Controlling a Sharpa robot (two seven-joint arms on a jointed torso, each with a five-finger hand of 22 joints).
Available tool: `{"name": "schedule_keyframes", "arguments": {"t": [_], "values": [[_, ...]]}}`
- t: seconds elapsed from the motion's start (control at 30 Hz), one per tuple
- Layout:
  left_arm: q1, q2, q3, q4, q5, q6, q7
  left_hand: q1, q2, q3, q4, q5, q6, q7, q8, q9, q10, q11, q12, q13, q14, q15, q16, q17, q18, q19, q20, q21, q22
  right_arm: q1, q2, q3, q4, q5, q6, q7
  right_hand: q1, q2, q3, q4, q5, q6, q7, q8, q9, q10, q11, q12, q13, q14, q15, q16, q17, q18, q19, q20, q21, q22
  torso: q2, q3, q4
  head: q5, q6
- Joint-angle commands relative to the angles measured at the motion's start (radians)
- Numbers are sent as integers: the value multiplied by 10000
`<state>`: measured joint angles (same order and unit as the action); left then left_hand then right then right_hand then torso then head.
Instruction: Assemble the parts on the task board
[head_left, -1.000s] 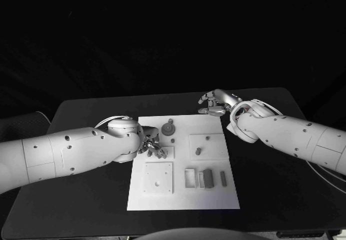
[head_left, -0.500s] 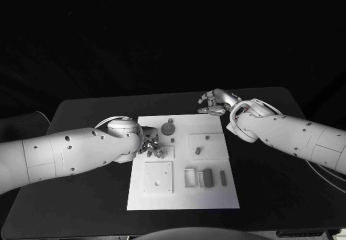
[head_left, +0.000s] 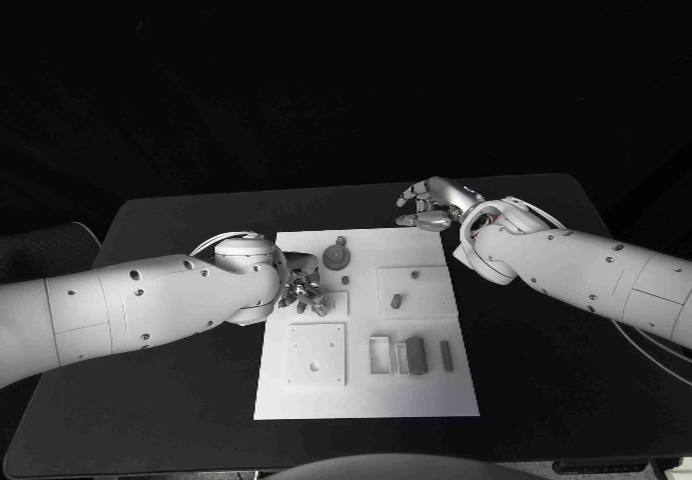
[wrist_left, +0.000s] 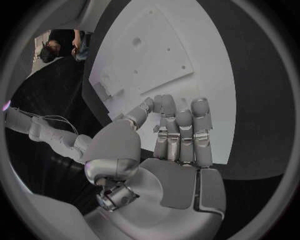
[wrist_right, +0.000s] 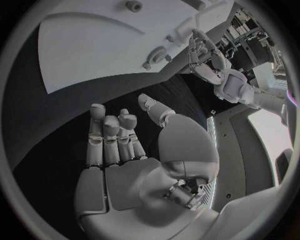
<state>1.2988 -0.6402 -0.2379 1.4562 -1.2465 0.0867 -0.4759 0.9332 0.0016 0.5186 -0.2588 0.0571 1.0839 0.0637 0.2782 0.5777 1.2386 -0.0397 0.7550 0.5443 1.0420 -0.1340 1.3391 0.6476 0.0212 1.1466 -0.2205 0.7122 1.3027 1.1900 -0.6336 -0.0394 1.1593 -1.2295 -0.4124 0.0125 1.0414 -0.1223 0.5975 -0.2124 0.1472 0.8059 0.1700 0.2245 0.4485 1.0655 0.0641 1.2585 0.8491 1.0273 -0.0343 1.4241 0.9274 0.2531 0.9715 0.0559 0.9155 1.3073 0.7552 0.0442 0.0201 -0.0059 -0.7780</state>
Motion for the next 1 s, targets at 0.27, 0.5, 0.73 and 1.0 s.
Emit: {"name": "schedule_keyframes", "arguments": {"t": [0.27,0.5,0.73,1.0], "values": [[-2,-30,6,-40,529,-659,106,386,77,453,182,-52,360,-11,133,90,290,-55,-37,14,276,-99,79,11,370,246,-127,26,25,-5,14,3,4,-26,123,45,-3,6,3,42,66,-18,77,38,-16,-80,-1,68,-12,-22,-64,36,-10,87,-60,17,-52,75,2,10,-7,16,36],[1,-43,8,-170,1143,-969,-488,387,116,549,224,-25,487,-65,171,114,429,-110,43,77,388,-159,162,52,381,386,-184,136,99,-5,16,3,6,-26,140,32,1,5,4,41,68,-19,77,38,-18,-81,-1,70,-14,-22,-64,37,-11,87,-60,17,-52,75,2,9,-8,17,52],[6,-72,8,-339,1958,-556,-904,294,122,612,173,289,619,-121,201,130,532,-171,193,190,498,-227,314,122,382,490,-245,294,218,-5,1,3,15,-26,154,18,12,3,8,34,75,-20,77,38,-19,-82,-2,71,-16,-24,-64,37,-12,87,-62,15,-53,76,-1,15,2,14,19],[7,-47,7,-425,2228,-592,-1103,-5,178,590,18,1322,834,-222,333,187,658,-272,461,363,618,-327,576,241,384,638,-310,564,285,-5,-10,3,35,-28,168,10,25,2,13,25,85,-21,77,39,-21,-84,-2,72,-18,-26,-64,37,-13,87,-64,14,-54,76,-1,12,2,21,-10]]}}
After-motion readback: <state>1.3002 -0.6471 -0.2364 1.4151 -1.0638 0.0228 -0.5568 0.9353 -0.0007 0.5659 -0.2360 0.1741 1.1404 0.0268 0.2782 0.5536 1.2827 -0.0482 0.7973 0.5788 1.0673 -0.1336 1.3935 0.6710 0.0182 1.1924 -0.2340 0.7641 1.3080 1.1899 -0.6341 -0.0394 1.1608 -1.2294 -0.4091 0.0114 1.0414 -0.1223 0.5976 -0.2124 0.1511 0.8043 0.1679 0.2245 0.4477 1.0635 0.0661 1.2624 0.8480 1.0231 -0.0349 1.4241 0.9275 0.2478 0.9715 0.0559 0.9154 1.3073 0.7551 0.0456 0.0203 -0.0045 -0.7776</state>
